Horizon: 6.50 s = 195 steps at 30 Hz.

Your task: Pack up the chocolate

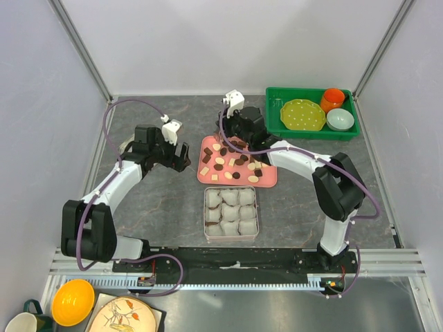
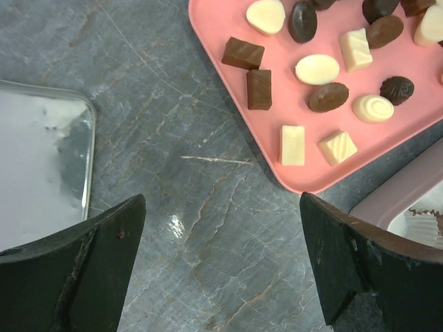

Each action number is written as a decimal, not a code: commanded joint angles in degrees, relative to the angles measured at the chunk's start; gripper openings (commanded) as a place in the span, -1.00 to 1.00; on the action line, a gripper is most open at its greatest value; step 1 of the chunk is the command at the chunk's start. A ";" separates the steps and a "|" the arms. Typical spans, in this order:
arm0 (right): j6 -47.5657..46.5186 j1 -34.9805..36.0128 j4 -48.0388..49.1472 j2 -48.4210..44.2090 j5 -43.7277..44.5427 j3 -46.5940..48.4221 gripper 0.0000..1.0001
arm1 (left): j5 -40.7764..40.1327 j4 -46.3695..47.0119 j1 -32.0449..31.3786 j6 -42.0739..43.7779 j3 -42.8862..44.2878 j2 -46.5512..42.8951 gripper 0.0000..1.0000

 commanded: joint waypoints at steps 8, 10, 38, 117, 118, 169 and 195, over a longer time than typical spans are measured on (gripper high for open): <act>-0.27 0.10 6.77 3.60 -1.04 3.53 -0.04 | 1.55 2.07 0.55 0.21 -2.09 -1.22 0.99; 0.34 0.10 7.21 4.39 -1.04 3.62 -0.03 | 1.29 2.16 0.64 0.21 -2.53 -1.49 0.99; -4.75 2.11 2.47 4.40 0.28 0.89 -0.39 | 0.06 0.84 1.35 0.39 -5.26 -4.91 0.99; -4.40 19.18 2.90 -20.66 12.06 -11.60 -0.14 | -3.10 -0.30 1.52 0.03 -7.81 -9.66 0.99; -4.22 17.52 3.60 -18.74 11.01 -10.89 -0.14 | -3.10 -0.48 1.44 0.03 -7.81 -9.66 0.99; -2.11 4.49 2.91 9.59 2.57 6.52 -0.39 | -4.95 -1.10 1.52 1.35 -9.04 -12.12 0.99; 1.05 14.24 -8.69 -35.15 5.47 -23.62 -0.62 | -4.51 -2.41 1.52 1.27 -8.42 -13.00 0.99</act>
